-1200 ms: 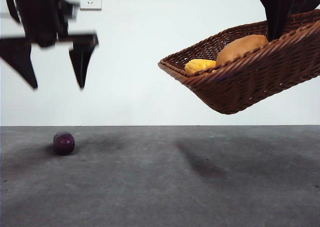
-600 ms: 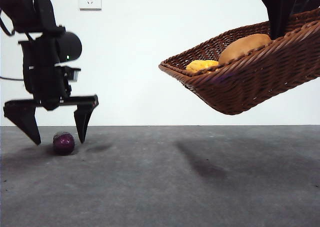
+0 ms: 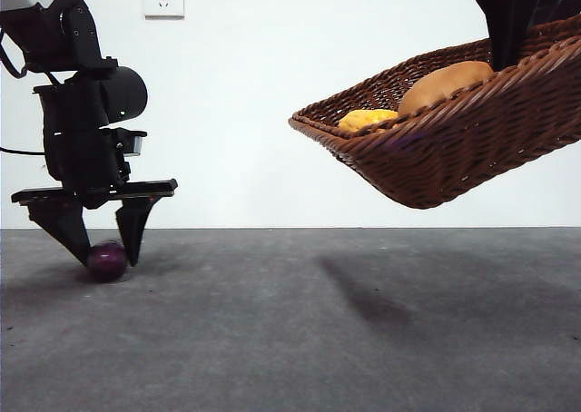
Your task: Help me put the vegetables on the table into the basket
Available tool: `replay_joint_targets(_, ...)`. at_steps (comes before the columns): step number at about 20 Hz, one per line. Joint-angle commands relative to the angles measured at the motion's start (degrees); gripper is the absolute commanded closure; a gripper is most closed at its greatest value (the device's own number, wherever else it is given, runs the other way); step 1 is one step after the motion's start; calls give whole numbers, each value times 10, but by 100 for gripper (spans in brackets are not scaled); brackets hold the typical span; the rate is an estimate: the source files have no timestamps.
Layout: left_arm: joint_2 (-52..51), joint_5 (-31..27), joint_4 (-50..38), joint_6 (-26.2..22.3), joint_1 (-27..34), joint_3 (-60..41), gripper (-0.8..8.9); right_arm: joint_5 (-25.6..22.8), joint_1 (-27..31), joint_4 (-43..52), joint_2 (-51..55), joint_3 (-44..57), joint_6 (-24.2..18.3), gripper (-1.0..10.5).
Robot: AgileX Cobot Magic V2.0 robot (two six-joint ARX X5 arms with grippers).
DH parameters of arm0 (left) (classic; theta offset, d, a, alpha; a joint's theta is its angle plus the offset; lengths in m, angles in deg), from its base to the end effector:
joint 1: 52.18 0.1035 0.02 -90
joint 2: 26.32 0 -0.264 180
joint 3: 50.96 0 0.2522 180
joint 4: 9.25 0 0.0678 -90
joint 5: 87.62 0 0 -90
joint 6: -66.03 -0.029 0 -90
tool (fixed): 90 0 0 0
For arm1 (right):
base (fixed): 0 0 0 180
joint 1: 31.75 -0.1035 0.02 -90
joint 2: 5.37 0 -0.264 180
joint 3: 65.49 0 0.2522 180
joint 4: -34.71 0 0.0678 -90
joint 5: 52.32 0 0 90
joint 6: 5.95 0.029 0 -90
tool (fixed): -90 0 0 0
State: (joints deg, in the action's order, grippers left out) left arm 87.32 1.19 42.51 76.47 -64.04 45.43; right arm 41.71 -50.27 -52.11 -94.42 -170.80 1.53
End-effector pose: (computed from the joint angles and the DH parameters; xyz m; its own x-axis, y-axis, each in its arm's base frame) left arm 0.3929 -0.0819 0.1802 0.3548 -0.0533 -0.9334 0.0293 0.9985 -0.0458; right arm 0.2743 0.0940 0.3469 0.2925 0.1721 -0.9407 -0.2197 0.9694 0.1090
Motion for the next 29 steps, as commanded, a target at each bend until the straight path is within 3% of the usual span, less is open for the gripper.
replay_joint_targets(1,8,3,2,-22,2,-3,823,4,-2,1,1,-1,0,957)
replay_joint_targets(3,3,31,3,-32,3,-3,823,4,-2,2,1,-1,0,957)
replay_joint_targets(8,-37,197,2,-30,21,4,823,4,-2,11,1,-1,3,957)
replay_joint_targets(15,-179,278,49,-31,1,4,823,4,-2,21,0,-1,11,957)
replay_joint_targets(18,-243,282,85,-58,-49,4,822,4,-2,30,0,-1,15,957)
replay_joint_targets(24,-282,276,73,-34,-211,4,821,9,-2,28,0,-1,15,957)
replay_joint_targets(27,-271,173,22,16,-286,4,821,40,-2,27,0,-1,13,957)
replay_joint_targets(29,-263,146,-6,41,-315,4,818,63,-3,27,0,-1,11,956)
